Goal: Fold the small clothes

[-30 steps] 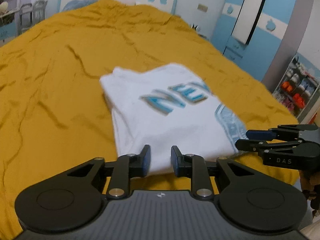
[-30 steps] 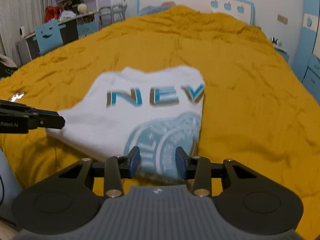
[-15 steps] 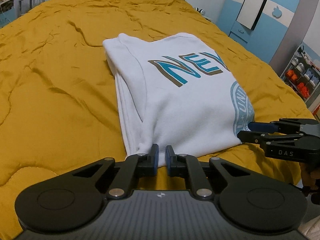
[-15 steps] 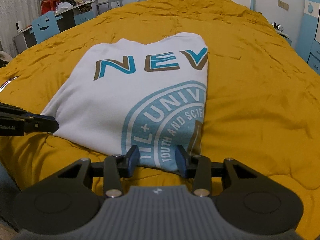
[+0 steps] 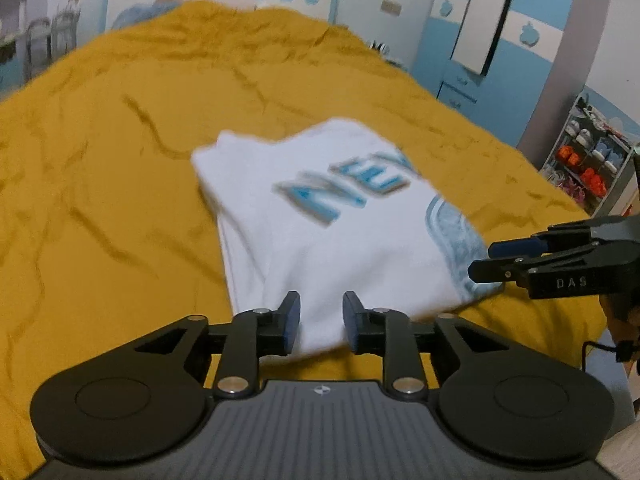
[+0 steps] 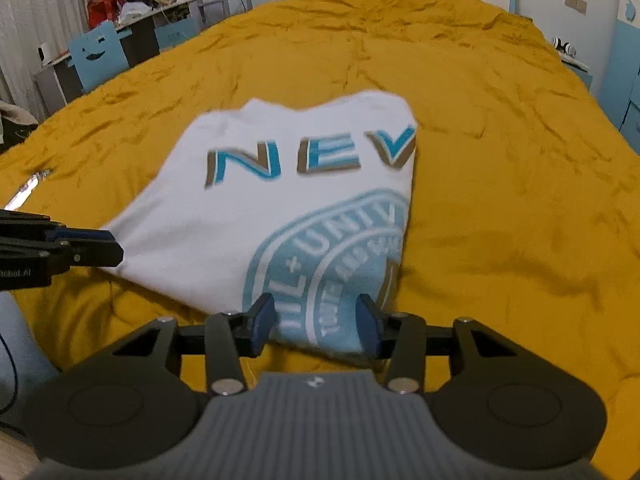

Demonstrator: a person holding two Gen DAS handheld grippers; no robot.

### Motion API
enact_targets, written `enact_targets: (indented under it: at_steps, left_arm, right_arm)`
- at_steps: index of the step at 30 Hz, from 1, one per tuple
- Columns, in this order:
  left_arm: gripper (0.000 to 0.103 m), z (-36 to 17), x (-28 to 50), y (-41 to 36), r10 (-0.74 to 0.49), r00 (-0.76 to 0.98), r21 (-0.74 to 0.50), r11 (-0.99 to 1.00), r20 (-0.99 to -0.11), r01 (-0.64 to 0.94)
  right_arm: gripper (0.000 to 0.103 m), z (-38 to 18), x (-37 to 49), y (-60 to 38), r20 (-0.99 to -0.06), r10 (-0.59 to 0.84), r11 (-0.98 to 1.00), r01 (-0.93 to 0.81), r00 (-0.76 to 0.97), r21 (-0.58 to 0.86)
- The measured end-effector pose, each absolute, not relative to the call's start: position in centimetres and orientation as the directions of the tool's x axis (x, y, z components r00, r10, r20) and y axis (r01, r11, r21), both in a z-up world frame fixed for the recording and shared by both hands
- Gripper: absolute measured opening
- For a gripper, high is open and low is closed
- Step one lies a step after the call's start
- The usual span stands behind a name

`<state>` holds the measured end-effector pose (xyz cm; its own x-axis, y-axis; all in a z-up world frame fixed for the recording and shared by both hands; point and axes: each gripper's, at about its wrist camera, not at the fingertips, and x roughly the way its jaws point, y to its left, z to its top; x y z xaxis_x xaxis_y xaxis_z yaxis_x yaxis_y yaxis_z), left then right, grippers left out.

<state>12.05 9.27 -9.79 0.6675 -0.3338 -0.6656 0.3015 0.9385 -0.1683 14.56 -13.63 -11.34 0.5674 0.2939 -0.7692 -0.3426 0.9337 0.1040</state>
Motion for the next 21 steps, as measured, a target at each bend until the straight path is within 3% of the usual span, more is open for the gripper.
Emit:
enact_targets:
  at_steps: [1, 3, 5, 13, 21]
  left_arm:
    - [0.033, -9.0, 11.9, 9.0, -0.332, 0.683, -0.155, 0.939, -0.651, 0.308]
    - [0.038, -7.7, 11.6, 8.7, -0.335, 0.713, -0.135, 0.937, -0.616, 0.323]
    - [0.048, -6.3, 11.5, 8.3, -0.326, 0.748, -0.107, 0.939, -0.579, 0.327]
    - [0.094, -1.9, 10.4, 6.7, -0.238, 0.887, -0.003, 0.966, -0.395, 0.258]
    - [0.096, -0.9, 7.6, 4.5, -0.15, 0.945, 0.051, 0.984, -0.289, 0.172]
  right_arm:
    - [0.042, -10.7, 14.6, -13.7, -0.762, 0.297, 0.933, -0.343, 0.575, 0.105]
    - [0.057, -9.1, 14.7, -13.9, -0.738, 0.304, 0.934, -0.342, 0.603, 0.106]
    - [0.06, -7.6, 14.5, -14.0, -0.706, 0.307, 0.935, -0.342, 0.638, 0.098]
    - [0.082, -2.1, 12.3, -13.9, -0.558, 0.291, 0.949, -0.309, 0.777, 0.064]
    - [0.082, 0.3, 8.5, -13.1, -0.446, 0.272, 0.958, -0.285, 0.852, 0.04]
